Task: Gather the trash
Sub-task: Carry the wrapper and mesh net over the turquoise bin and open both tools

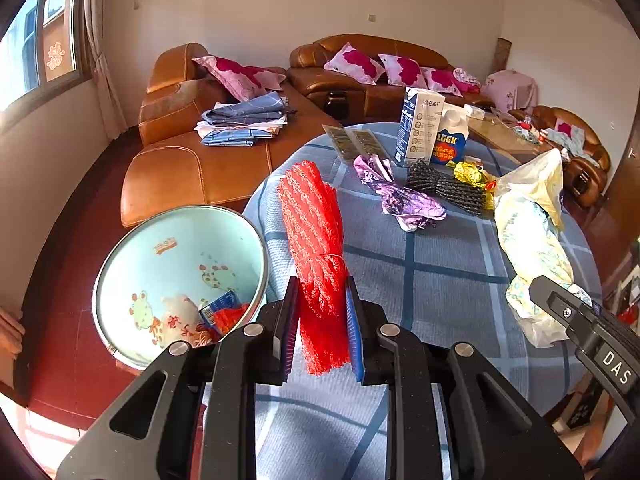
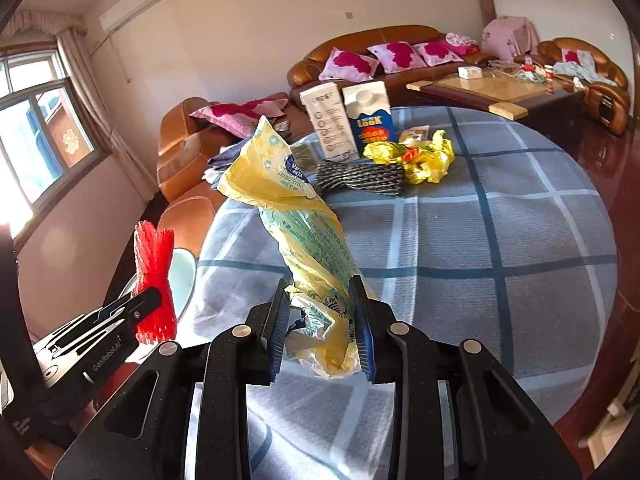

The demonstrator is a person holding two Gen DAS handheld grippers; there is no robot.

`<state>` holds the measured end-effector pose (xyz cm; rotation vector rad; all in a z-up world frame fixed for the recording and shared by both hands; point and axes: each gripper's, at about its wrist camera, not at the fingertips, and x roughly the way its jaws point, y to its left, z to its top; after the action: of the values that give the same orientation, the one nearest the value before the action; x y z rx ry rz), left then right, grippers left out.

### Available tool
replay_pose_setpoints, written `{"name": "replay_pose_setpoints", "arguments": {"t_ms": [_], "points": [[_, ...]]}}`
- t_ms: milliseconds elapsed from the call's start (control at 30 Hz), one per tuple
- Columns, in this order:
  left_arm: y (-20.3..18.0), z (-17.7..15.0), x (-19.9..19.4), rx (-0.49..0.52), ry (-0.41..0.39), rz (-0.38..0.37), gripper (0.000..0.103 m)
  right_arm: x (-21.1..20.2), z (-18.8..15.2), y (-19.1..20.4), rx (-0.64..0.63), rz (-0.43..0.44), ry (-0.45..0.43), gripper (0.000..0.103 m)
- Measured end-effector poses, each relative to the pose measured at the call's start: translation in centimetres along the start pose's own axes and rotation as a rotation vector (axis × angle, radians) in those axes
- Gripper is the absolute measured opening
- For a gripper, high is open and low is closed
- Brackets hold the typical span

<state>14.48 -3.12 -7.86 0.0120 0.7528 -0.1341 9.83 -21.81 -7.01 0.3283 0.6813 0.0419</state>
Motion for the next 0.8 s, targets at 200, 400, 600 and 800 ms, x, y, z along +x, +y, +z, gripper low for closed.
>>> {"name": "replay_pose_setpoints", "arguments": {"t_ms": [200, 400, 600, 800], "points": [[1.0, -0.5, -1.2, -0.008, -0.012, 0.009, 0.021, -0.5, -0.3, 1.8, -0.028, 0.023, -0.001, 0.03], [2.2, -0.9, -1.9, -0.024, -0.023, 0.021, 0.021, -0.6, -0.7, 3.2, -0.051, 0.04, 0.002, 0.03], [3.3, -1.1, -2.3, -0.044, -0.028, 0.023, 0.021, -0.4, -1.0, 4.6, -0.076, 0.054, 0.011, 0.031], [4.6, -1.3, -2.5, -0.067, -0.03, 0.032, 0.021, -0.1, -1.1, 6.0, -0.097, 0.073, 0.021, 0.03]]}}
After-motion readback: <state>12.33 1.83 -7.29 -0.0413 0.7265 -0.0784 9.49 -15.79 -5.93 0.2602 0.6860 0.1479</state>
